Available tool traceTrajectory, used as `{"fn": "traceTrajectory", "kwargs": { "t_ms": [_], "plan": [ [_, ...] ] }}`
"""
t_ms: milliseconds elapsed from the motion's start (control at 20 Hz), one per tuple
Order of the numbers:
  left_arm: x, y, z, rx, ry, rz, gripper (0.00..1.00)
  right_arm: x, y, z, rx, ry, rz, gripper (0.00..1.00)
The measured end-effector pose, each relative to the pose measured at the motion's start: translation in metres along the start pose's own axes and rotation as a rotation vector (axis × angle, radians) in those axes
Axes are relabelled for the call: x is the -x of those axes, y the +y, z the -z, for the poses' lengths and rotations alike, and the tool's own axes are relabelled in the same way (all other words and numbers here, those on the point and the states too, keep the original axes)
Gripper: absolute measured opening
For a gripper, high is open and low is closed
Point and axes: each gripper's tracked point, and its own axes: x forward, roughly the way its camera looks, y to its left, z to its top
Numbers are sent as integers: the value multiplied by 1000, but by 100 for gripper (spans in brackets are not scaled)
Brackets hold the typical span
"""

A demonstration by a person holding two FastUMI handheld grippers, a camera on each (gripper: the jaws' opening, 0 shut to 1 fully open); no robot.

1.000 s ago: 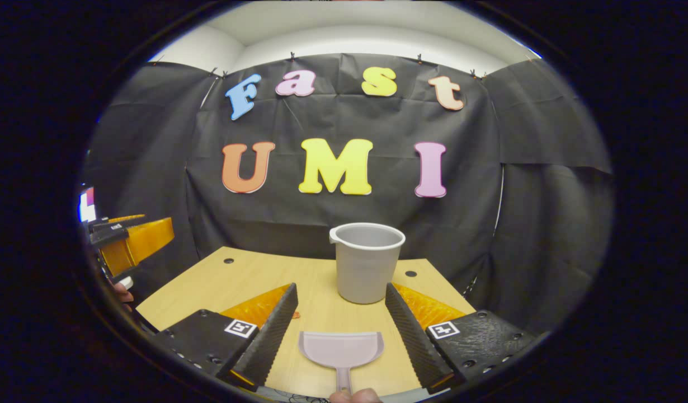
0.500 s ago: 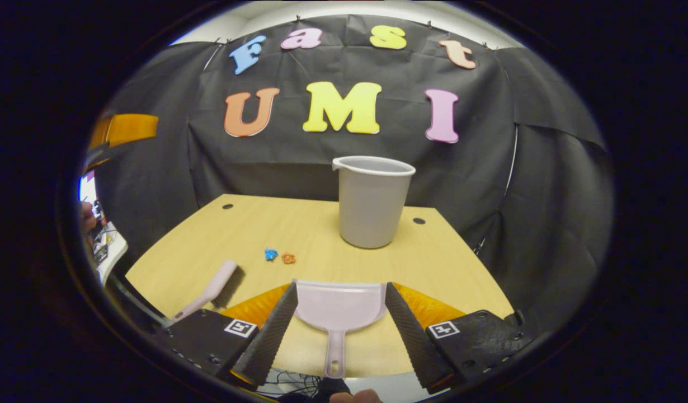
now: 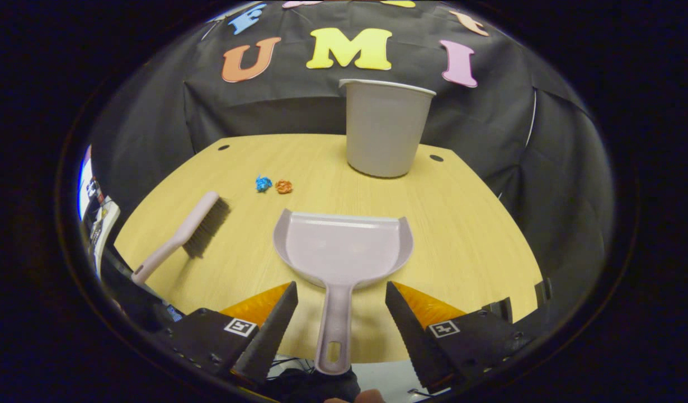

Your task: Pick up the small broom and dustpan from the desktop, sweep the trash into the dustpan with the broom, and then empty the trash into the garbage bin.

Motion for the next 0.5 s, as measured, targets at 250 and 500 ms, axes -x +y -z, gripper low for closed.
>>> {"fn": "traceTrajectory", "kwargs": {
  "t_ms": [250, 500],
  "plan": [
    [-3, 13, 3, -17, 11, -32, 96, -23, 2, 18, -32, 114, -13, 84],
    [-7, 22, 10, -13, 33, -50, 96, -30, 0, 19, -43, 162, 14, 30]
  ]
}}
